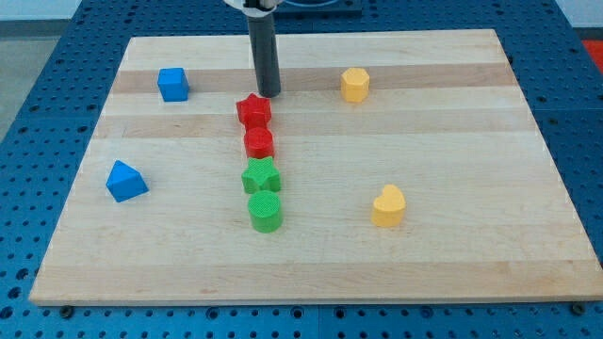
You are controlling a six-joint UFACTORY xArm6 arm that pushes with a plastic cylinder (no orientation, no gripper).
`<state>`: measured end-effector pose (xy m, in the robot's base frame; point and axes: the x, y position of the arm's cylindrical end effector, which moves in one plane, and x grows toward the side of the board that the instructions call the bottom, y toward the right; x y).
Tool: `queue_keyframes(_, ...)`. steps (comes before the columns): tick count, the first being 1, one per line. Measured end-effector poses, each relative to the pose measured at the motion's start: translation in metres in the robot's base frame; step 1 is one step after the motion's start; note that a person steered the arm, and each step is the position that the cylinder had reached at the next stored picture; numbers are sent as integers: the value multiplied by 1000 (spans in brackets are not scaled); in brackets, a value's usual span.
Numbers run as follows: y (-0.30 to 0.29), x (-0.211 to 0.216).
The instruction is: Push the red star into the red circle
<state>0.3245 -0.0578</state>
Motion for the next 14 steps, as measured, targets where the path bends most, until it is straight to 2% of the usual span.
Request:
queue_keyframes(1, 11, 9)
queue_keyframes(2, 11, -6)
queue_keyframes(3, -14, -46)
queue_keyframes(4, -41, -39)
queue_keyframes(5, -49, -2)
queue_keyframes(12, -44, 49)
queue_keyframes(14, -61, -7)
